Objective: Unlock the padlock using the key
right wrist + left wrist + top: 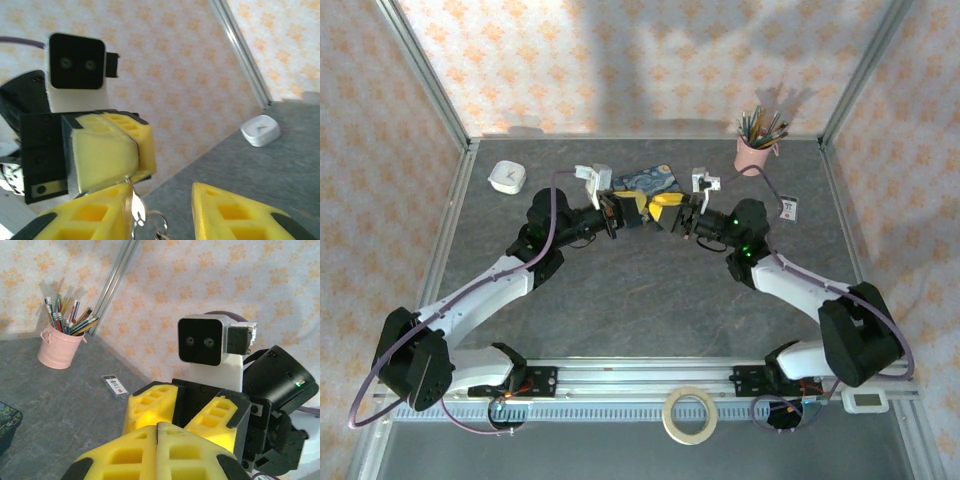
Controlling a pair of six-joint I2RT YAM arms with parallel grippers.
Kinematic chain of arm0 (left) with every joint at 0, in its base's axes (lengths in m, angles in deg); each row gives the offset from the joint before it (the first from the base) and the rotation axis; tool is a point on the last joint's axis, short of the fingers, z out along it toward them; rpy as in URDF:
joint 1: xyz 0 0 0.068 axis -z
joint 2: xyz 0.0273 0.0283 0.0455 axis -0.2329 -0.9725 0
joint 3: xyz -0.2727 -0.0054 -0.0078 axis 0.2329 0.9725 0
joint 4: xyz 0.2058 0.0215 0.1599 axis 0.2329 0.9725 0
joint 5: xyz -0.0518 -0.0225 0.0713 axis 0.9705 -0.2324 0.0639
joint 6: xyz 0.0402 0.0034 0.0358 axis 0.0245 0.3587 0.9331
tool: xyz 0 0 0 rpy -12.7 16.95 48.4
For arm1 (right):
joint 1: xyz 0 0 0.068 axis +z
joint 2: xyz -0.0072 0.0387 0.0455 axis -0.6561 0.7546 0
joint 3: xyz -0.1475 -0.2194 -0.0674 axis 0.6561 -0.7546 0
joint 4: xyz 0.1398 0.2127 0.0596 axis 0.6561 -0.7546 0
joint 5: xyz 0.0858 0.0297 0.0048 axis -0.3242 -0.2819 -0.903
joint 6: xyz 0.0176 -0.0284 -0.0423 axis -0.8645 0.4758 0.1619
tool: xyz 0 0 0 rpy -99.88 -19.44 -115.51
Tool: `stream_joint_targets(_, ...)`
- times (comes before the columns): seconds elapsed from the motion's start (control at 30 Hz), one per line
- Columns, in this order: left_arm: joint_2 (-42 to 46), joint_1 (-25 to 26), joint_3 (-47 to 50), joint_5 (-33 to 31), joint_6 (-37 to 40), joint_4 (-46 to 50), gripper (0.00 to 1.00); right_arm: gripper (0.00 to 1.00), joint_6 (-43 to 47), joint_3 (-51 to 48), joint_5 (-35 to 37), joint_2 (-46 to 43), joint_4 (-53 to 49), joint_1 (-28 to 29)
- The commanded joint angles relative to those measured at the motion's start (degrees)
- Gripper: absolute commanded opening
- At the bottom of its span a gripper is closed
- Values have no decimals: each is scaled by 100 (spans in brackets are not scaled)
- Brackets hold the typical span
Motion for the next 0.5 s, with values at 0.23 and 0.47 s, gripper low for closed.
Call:
stream_joint_targets(0.23, 12, -29, 109, 143, -167, -515, 0, 23, -704, -35, -403, 517, 1215, 145)
stream_joint_targets(0.47, -6, -21, 177, 71, -263, -675, 0, 16, -770, 80, -503, 648, 1269, 280)
